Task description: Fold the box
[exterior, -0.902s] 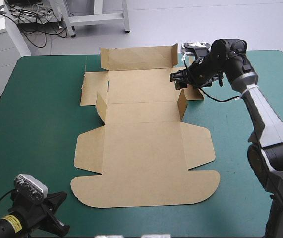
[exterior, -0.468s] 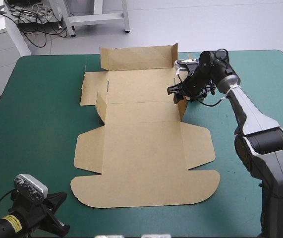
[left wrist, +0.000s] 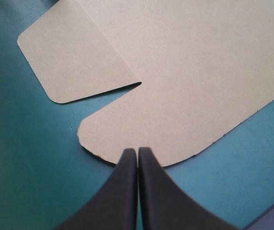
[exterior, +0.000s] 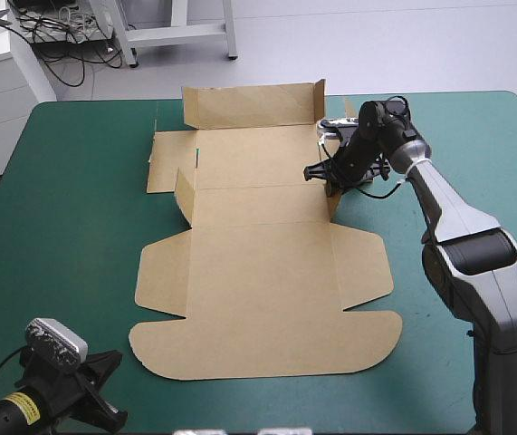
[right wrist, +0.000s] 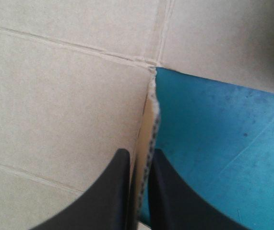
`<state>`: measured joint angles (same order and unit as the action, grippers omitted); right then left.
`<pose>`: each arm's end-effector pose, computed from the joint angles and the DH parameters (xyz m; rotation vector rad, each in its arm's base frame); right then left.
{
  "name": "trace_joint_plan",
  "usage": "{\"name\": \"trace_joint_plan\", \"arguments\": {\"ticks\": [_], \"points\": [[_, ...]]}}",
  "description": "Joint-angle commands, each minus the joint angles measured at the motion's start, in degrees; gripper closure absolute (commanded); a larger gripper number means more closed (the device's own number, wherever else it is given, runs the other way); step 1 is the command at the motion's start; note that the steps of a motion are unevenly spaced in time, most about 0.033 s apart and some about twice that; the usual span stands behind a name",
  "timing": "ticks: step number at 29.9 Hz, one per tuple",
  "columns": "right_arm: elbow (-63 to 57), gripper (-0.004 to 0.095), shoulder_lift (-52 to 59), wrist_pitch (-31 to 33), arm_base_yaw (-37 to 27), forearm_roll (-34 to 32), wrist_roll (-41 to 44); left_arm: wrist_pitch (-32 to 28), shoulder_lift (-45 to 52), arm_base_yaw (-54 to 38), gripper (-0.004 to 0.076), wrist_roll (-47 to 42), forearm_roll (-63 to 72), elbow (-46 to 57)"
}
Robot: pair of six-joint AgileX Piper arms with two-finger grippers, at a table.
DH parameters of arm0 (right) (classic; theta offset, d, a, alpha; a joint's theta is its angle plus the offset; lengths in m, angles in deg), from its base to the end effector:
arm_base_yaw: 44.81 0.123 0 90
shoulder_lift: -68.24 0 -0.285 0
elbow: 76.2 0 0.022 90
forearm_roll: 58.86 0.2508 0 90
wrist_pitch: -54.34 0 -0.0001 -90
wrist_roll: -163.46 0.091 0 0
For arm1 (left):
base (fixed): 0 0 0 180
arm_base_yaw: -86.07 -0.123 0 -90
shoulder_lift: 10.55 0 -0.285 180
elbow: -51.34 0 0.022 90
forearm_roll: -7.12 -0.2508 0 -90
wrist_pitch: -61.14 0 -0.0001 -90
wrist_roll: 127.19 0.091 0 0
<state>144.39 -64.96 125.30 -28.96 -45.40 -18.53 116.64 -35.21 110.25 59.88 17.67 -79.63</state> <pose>0.4490 0.1483 0.2564 -0.3803 2.8361 0.3824 0.0360 -0.0312 0.2771 0.5751 2.1922 -0.3863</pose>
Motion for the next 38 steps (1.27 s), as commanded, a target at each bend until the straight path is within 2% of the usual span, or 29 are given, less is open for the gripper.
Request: {"name": "trace_joint_plan", "arguments": {"ticks": [1, 9, 15, 18, 24, 29, 35, 38], "points": [[1.85, 0.0917, 3.37, 0.80, -0.12, 0.55, -0.21, -3.40, -0.64, -0.03, 0.0734, -0.39, 0.95, -1.55], [1.85, 0.0925, 3.42, 0.79, -0.12, -0.28, -3.43, -3.40, -0.64, -0.03, 0.0734, -0.60, 0.95, -1.55], [1.98, 0.0924, 3.42, 0.79, 0.14, 0.00, -16.57, -3.40, -0.64, -0.03, 0.0734, -0.60, 0.95, -1.55], [1.98, 0.0924, 3.42, 0.49, 1.40, -0.85, -26.15, -3.30, -0.64, -0.03, 0.0734, -0.60, 0.95, -1.55], [2.95, 0.0924, 3.42, -3.70, 6.00, -1.50, -42.93, -2.94, -0.64, -0.03, 0.0734, -0.60, 2.03, -1.55], [5.52, 0.0927, 3.42, -9.63, 11.07, -3.38, -49.58, -2.94, -0.64, -0.03, 0.0734, -0.60, 2.03, -1.55], [6.04, 0.0927, 3.18, -15.15, 17.71, -3.79, -61.60, -2.71, -0.64, -0.03, 0.0734, -0.60, 2.85, -1.55], [6.04, 0.0927, 2.58, -16.71, 19.89, -3.79, -62.48, -2.05, -0.64, -0.03, 0.0734, -0.60, 2.74, -1.55]]}}
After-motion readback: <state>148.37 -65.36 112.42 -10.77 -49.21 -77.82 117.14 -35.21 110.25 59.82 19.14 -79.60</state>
